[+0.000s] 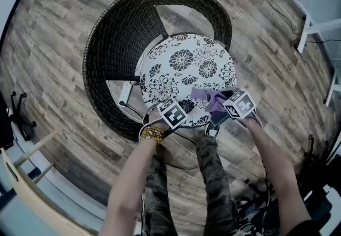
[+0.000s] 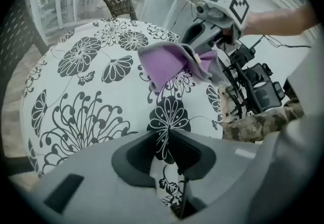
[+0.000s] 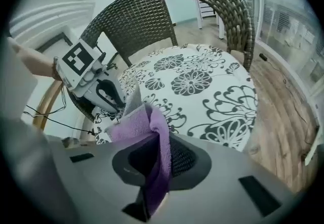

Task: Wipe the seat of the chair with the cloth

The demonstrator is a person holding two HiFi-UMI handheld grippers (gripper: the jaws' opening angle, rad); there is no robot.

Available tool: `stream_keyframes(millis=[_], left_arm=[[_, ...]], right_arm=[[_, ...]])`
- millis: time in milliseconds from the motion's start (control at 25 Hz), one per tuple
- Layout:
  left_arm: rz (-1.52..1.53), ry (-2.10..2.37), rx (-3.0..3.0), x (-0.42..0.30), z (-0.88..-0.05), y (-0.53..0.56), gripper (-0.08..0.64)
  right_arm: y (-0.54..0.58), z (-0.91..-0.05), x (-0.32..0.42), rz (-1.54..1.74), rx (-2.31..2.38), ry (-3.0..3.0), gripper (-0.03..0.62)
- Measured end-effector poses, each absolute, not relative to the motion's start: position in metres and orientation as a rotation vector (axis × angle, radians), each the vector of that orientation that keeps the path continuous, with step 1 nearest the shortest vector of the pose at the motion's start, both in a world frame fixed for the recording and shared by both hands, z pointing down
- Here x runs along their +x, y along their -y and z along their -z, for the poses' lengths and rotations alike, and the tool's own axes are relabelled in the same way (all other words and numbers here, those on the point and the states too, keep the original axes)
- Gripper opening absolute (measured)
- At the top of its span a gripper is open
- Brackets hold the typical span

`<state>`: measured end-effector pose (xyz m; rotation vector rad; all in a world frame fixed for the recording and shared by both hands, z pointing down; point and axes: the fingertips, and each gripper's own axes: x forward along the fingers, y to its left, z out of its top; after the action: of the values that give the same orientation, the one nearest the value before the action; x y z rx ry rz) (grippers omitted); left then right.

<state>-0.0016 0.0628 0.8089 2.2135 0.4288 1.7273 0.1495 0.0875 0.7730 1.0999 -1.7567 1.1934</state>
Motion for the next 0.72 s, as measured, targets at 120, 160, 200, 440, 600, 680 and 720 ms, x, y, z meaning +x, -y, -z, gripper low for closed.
stream_keyframes(millis=[120, 160, 200, 440, 600, 680, 720], left_arm=[[-1.731, -0.428, 2.213, -0.002, -0.808, -0.063, 0.091], [-1.732, -0.427, 2.214, -0.001, -0.808, -0.064, 0.091], [-1.734, -0.426, 2.215, -0.001, -0.808, -0.065, 0.091], [-1.733, -0.424, 2.215, 0.001, -0.808, -0.064, 0.091], [-1.835, -0.381, 2.32, 0.003, -0.8, -0.061, 0.093], [-1.817, -0.296, 2.442, 0.014, -0.777, -0.058, 0.04], [-1.776, -0.257, 2.494, 0.021, -0.762, -0.061, 0.041]], right_arm=[[-0.087, -0.771, 0.177, -1.176, 1.16, 1.72, 0.043], [-0.087, -0.77, 0.185, -1.168, 1.178, 1.71, 0.043], [-0.087, -0.768, 0.193, -1.162, 1.198, 1.699, 0.041], [-0.085, -0.749, 0.272, -1.045, 1.484, 1.491, 0.041], [-0.068, -0.71, 0.28, -0.786, 1.444, 1.567, 0.041], [-0.049, -0.681, 0.242, -0.658, 1.289, 1.745, 0.043], [-0.041, -0.668, 0.218, -0.603, 1.185, 1.843, 0.043]])
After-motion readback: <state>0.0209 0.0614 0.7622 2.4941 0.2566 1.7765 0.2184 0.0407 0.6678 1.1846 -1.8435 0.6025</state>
